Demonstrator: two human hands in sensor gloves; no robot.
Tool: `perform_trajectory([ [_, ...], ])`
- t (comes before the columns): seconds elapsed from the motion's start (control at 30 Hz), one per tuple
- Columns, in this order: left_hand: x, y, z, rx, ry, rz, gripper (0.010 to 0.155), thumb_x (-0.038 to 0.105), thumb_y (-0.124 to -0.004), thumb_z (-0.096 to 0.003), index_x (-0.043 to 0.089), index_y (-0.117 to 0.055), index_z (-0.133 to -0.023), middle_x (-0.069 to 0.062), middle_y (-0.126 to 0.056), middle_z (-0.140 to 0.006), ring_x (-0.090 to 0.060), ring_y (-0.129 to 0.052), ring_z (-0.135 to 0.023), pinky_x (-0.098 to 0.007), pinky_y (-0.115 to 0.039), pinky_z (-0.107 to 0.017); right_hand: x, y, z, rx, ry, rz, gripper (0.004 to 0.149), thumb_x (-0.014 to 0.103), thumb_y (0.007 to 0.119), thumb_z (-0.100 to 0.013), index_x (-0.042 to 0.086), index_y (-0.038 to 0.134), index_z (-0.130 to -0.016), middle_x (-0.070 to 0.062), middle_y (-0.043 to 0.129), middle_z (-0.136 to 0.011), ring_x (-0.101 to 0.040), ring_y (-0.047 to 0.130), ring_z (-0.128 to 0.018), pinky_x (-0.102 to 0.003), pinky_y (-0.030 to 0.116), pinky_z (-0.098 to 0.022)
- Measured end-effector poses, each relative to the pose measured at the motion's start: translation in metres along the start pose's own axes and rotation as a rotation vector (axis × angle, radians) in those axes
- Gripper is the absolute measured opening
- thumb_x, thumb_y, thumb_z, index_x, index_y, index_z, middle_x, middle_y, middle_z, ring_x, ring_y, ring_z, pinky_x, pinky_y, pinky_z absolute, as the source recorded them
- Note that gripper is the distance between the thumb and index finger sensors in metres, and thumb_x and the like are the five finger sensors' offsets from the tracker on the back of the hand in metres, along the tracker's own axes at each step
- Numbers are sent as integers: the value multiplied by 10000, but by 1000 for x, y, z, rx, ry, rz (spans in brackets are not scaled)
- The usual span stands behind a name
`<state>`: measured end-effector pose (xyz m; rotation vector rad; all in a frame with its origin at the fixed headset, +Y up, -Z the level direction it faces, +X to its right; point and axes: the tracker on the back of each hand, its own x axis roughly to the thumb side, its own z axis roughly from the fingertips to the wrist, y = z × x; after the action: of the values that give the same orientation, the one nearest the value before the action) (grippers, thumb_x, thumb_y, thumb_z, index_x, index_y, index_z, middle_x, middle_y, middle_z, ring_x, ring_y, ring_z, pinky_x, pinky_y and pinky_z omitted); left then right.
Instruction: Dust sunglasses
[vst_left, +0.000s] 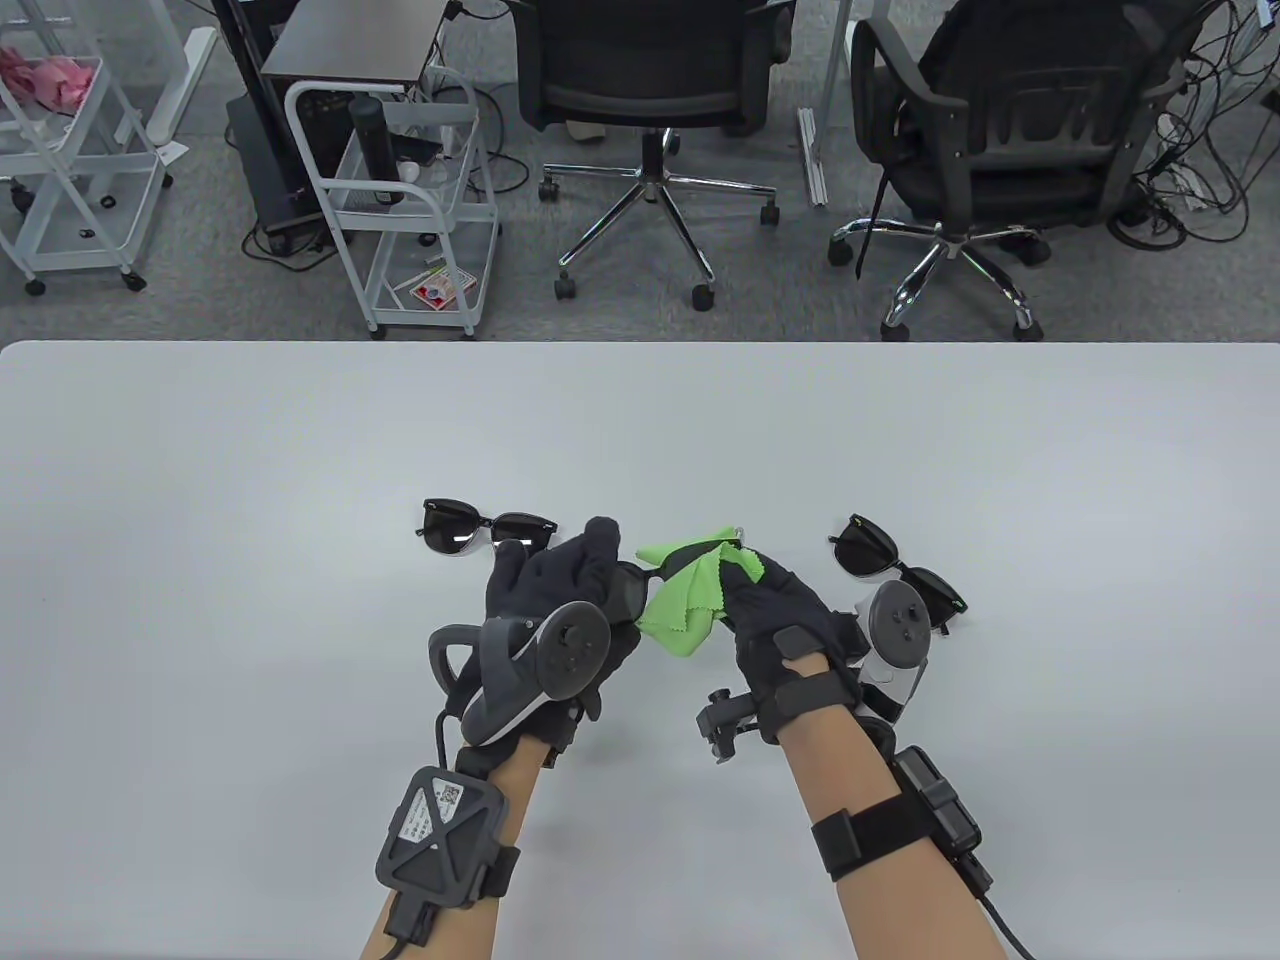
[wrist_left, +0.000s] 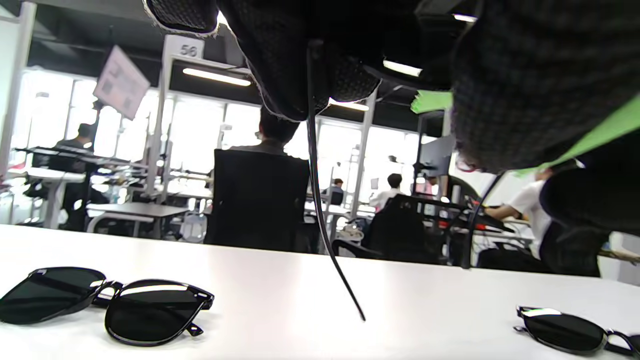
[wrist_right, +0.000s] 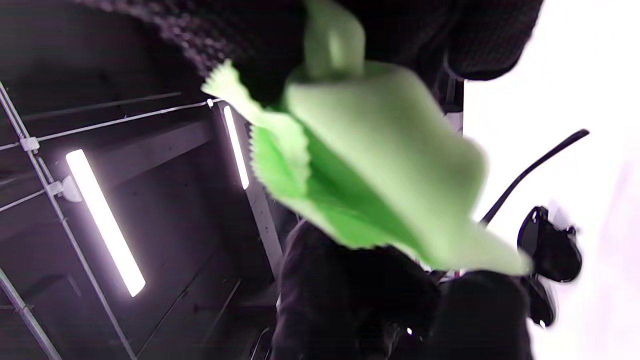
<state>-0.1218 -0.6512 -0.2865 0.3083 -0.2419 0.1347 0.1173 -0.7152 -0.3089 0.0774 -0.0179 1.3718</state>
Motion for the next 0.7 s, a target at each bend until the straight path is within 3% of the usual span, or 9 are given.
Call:
perform_trajectory([
  [0.1,1,2,4,4,-15,73,923,620,-1005,-229,428,-582,-1027,223,-790,-957,-104,-878,-946,-546,-521,-816,-1,-2,4,25,2,-21,437,297,907,-419,140,881,-826,-72,971,-777,-257,1029,-589,-580,735,-574],
  [0.2,12,4,6,30,-74,-3,914,624,-1003,-226,429,-598,-1022,224,-800,-938,-95,-882,-933,-553,-521,-819,2,-3,13,-79,25,17,397,334,981,-383,153,909,-728,-55,990,-680,-248,1026,-493,-586,738,-558],
  [0.27,14,5,5,37,-84,-26,910,628,-1000,-223,431,-604,-1019,228,-805,-934,-91,-889,-927,-550,-528,-819,4,-3,16,-154,-4,99,378,423,984,-378,179,941,-662,-26,1017,-607,-220,1035,-429,-576,756,-548],
  [0.37,10,9,6,36,-81,40,912,630,-1002,-218,443,-604,-1017,233,-805,-936,-86,-888,-926,-551,-528,-820,4,-2,15,-113,-9,26,381,465,872,-444,167,957,-666,-38,1021,-610,-229,1031,-430,-574,752,-556],
  [0.47,7,14,9,47,-101,49,916,636,-997,-219,440,-599,-1021,231,-802,-941,-83,-888,-916,-548,-531,-822,0,-6,9,23,4,-67,406,433,792,-481,166,931,-753,-48,999,-706,-251,1026,-520,-588,730,-569],
  [0.57,8,14,9,46,-109,74,917,635,-996,-221,433,-597,-1022,225,-803,-939,-80,-891,-907,-550,-532,-822,0,-8,6,133,18,-166,435,316,837,-466,136,857,-861,-87,933,-829,-296,992,-641,-619,695,-578],
  [0.7,10,12,10,53,-120,89,914,627,-1003,-224,440,-596,-1019,229,-801,-935,-74,-887,-904,-548,-529,-822,7,-11,4,159,-30,-32,448,266,929,-419,153,851,-845,-67,935,-813,-274,996,-629,-611,701,-582],
])
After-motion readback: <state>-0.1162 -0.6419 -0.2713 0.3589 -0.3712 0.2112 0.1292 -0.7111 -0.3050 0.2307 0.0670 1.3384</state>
